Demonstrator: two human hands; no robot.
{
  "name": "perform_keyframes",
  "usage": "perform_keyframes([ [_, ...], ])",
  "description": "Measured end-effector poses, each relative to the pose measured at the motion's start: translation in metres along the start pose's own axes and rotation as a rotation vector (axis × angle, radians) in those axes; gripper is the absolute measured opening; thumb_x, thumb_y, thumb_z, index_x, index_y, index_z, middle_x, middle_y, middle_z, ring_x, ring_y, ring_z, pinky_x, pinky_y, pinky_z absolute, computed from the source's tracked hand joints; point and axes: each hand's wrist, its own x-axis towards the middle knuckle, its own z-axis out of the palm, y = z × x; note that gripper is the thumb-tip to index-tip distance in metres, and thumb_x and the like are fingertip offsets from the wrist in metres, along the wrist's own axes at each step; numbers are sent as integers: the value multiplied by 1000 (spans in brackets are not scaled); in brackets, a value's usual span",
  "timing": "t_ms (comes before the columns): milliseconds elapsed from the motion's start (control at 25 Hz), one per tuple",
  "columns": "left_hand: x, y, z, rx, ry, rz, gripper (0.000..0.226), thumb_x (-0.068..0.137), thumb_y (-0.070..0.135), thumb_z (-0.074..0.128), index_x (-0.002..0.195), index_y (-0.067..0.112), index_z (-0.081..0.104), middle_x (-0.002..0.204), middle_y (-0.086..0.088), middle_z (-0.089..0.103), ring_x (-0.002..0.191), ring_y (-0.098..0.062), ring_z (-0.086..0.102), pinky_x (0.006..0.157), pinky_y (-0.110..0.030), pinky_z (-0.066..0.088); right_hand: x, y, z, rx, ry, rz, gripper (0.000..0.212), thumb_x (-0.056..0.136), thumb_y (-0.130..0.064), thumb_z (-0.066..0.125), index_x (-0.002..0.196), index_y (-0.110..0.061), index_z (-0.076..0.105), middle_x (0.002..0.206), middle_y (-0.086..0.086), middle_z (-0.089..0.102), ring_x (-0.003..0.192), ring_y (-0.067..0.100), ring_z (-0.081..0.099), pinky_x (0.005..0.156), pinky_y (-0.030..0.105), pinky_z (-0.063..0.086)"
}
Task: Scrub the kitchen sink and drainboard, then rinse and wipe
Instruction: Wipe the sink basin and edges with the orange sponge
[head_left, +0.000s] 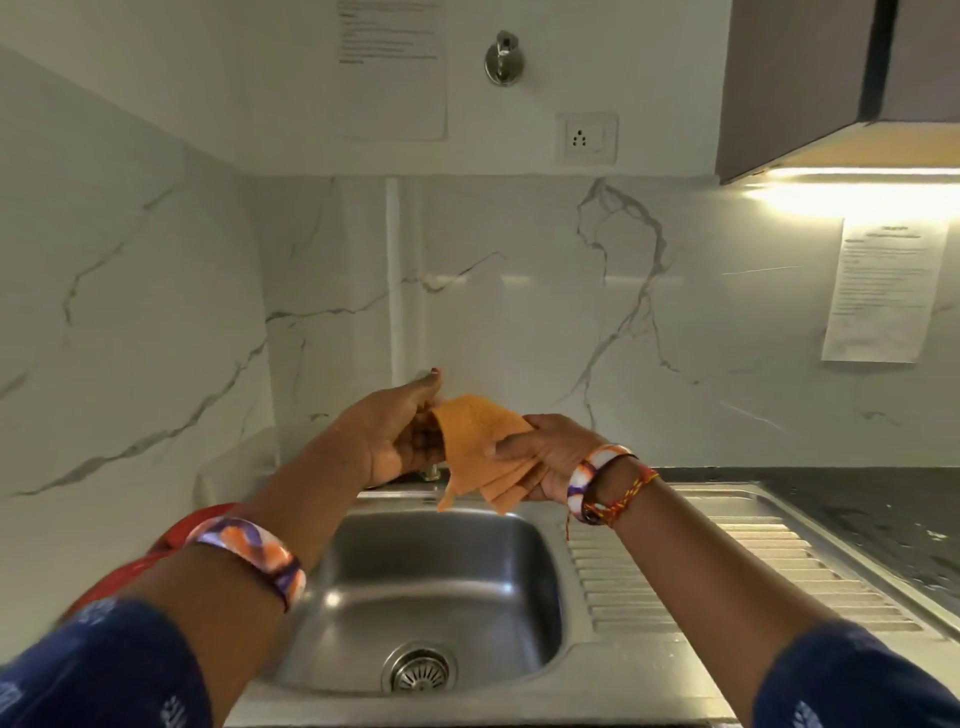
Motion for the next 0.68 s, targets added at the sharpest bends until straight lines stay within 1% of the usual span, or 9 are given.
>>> perform_keyframes([
  [80,6,-4,-24,174,35,24,27,88,32,60,94,6,57,82,-10,60,69,-19,58,52,-25,54,8,0,4,-62,-70,-34,33,81,5,62,111,-7,54,95,16,61,82,30,61,72,39,54],
  [200,12,-14,-58,434,-91,33,62,61,55,75,102,10,61,90,-6,67,81,-19,62,70,-28,50,28,4,22,-157,-212,-25,38,79,4,66,111,-13,57,103,15,61,100,36,60,86,46,52],
  [280,15,-22,-78,379,-122,-4,83,33,58,86,100,14,63,89,-3,73,82,-18,67,73,-31,55,46,11,39,-166,-268,1,34,78,5,66,107,-13,59,106,16,60,104,36,59,88,48,50],
  [320,20,-26,-89,343,-80,-9,92,21,57,89,99,15,64,89,-4,74,83,-18,68,75,-33,56,57,13,47,-148,-261,14,32,78,4,67,104,-12,60,105,16,60,101,35,59,86,47,50],
  [360,27,-29,-102,337,4,-31,97,17,57,89,101,14,64,93,-6,73,86,-21,67,78,-36,55,70,16,57,-114,-250,34,29,77,2,69,101,-11,60,102,16,61,96,32,61,82,44,52],
  [440,45,-36,-130,249,157,-92,86,41,46,87,112,7,59,103,-14,67,92,-28,63,83,-43,52,97,21,77,-18,-228,80,22,78,-2,70,96,-12,60,90,13,63,78,25,62,60,30,53],
  [520,66,-38,-156,89,273,-150,60,70,26,76,119,1,53,106,-19,63,93,-30,60,77,-45,53,124,20,102,45,-205,144,24,80,2,66,98,-11,59,78,10,59,64,19,57,47,22,47],
  [600,91,-35,-185,4,363,-172,34,84,18,66,110,-2,54,93,-19,61,82,-28,58,60,-39,55,162,22,129,92,-187,174,26,80,10,61,98,-9,57,77,11,57,64,20,57,47,24,48],
  [680,114,-29,-210,-16,423,-199,14,92,12,57,96,-1,53,75,-15,54,66,-23,52,42,-30,53,195,17,156,111,-154,168,15,82,10,59,84,-5,59,79,13,58,67,22,59,53,28,51],
])
